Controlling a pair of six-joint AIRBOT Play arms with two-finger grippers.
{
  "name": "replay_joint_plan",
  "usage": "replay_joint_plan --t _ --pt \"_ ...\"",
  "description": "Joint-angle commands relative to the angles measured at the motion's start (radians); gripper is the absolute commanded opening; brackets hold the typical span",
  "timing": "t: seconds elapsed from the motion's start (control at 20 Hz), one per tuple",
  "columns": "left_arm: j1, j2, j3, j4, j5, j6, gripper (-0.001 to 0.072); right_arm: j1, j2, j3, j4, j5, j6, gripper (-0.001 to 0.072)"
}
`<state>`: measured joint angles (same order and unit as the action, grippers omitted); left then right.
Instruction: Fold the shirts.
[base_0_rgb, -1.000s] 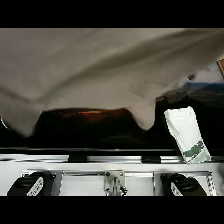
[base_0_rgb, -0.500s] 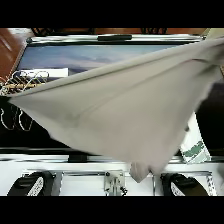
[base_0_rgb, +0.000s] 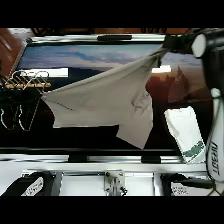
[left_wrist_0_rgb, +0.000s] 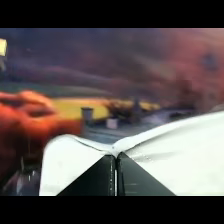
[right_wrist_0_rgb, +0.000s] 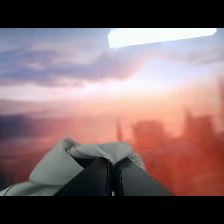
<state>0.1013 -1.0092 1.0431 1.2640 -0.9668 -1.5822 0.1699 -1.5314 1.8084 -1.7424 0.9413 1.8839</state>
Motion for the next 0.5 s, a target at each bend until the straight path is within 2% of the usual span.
replay_joint_plan --t 0.0,0.25,0.3,0.35,0.4,0.45 --pt "0.003 -0.251 0.04 -0.061 0.122 0.0 0.0037 0.0 -0.184 0.0 0.224 -0.063 0.037 0.0076" --pt "0.003 -0.475 0.12 -0.098 0.117 -0.001 0.0038 0.002 -0.326 0.0 0.381 -0.051 0.038 0.0078" --pt "0.003 -0.489 0.126 -0.098 0.101 0.0 0.0045 0.002 -0.339 0.0 0.406 -0.052 0.038 0.0125" --pt "0.009 -0.493 0.14 -0.093 0.069 0.016 0.0149 -0.001 -0.341 0.0 0.425 -0.051 0.032 0.0374" --pt "0.023 -0.492 0.167 -0.087 0.014 0.072 0.0324 -0.008 -0.333 0.002 0.433 -0.043 -0.008 0.0513" --pt "0.048 -0.492 0.212 -0.063 -0.072 0.124 0.0425 -0.022 -0.319 0.014 0.431 -0.002 -0.061 0.0513"
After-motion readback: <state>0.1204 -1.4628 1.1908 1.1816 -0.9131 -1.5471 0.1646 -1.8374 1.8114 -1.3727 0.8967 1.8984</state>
